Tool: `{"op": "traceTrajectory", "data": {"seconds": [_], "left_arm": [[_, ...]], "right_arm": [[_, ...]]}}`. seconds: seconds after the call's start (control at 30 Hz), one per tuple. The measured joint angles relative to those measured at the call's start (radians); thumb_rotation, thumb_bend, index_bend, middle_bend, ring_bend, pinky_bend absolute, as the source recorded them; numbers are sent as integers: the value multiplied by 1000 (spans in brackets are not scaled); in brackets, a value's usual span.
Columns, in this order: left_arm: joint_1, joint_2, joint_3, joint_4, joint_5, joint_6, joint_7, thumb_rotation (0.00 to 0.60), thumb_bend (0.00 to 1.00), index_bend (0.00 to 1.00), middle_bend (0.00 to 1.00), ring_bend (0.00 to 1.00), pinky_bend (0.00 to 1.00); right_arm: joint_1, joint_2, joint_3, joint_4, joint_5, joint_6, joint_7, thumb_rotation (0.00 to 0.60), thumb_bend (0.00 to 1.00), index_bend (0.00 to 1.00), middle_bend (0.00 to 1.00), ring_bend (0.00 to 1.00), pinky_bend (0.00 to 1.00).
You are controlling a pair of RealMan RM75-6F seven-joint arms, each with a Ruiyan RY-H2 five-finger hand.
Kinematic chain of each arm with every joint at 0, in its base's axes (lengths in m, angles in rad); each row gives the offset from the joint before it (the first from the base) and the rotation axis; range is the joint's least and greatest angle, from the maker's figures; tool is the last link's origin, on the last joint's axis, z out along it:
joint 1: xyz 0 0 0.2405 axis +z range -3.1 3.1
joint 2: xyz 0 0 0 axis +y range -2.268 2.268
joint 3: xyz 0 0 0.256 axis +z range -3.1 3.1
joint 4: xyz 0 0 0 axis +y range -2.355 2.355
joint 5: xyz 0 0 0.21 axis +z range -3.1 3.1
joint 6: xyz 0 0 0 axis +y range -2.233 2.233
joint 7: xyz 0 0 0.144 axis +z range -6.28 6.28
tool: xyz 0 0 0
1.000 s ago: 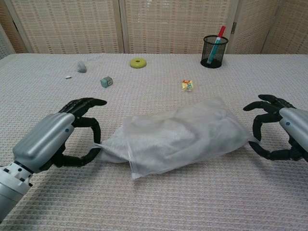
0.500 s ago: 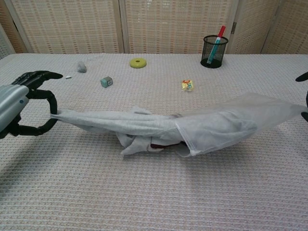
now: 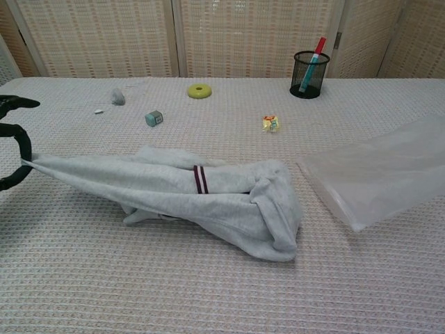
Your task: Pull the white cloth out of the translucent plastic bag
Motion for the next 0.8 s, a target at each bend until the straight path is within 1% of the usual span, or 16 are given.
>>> {"op": "traceTrajectory", "data": {"seconds": [0.03,0.07,0.1,0.13,0.17,0.2,0.23,0.3,0.33,0.4,0.47,0.57,0.63,0.67,0.73,0.8], "left_arm": [[2,5,2,-4,-2,-4,3,600,364,371,68,0,35],[4,15,4,-17,-7,-19,10,600,263,179,23,0,36],[7,26,7,-33,-11,-35,16,600,198,75,3,0,40],[9,39,9,-56,-15,-52,21,600,170,38,0,0,45],[13,61,13,-96,-22,-72,28,600,146,11,0,0,54],[15,80,16,-133,-28,-87,34,600,136,6,0,0,59],[18,103,19,-177,-36,-105,43,600,131,28,0,0,61],[23,168,26,-300,-63,-156,78,600,131,94,0,0,47],[24,201,30,-361,-79,-182,100,600,131,112,0,0,42],[27,289,38,-518,-128,-244,176,600,136,137,0,0,37],[32,380,44,-681,-186,-292,278,600,142,156,2,0,36],[52,509,50,-878,-257,-319,426,600,145,160,5,0,28],[68,568,54,-952,-271,-312,490,600,145,161,6,0,17],[80,589,57,-981,-269,-299,512,600,147,162,9,0,11],[99,601,62,-995,-254,-271,516,600,150,166,15,0,5],[123,605,69,-974,-222,-227,481,600,151,170,17,0,4]], "right_arm": [[-2,5,-5,-5,-2,-1,1,600,353,258,61,0,0],[-4,12,-9,-14,-5,-3,4,600,302,118,24,0,0],[-6,23,-14,-28,-8,-6,9,600,256,44,6,0,0],[-9,41,-20,-56,-12,-9,16,600,197,2,0,0,0],[-12,57,-25,-82,-15,-10,16,600,149,0,0,0,0],[-15,75,-30,-114,-19,-9,13,600,120,0,0,0,0],[-21,102,-36,-162,-25,-6,-1,600,100,0,0,0,0],[-31,145,-45,-248,-30,2,-42,600,93,0,0,0,0],[-39,174,-50,-311,-29,7,-85,600,94,0,0,0,0],[-54,215,-53,-413,-21,18,-171,600,93,0,0,0,0],[-72,261,-52,-535,-5,40,-290,600,92,0,0,0,0],[-104,325,-48,-688,24,82,-450,600,93,0,0,0,0],[-121,351,-46,-751,38,100,-515,600,93,0,0,0,0],[-127,361,-45,-763,44,105,-527,600,93,0,0,0,0],[-141,386,-44,-776,53,115,-523,600,93,0,0,0,0],[-153,408,-42,-782,61,121,-491,600,92,0,0,0,0]]}}
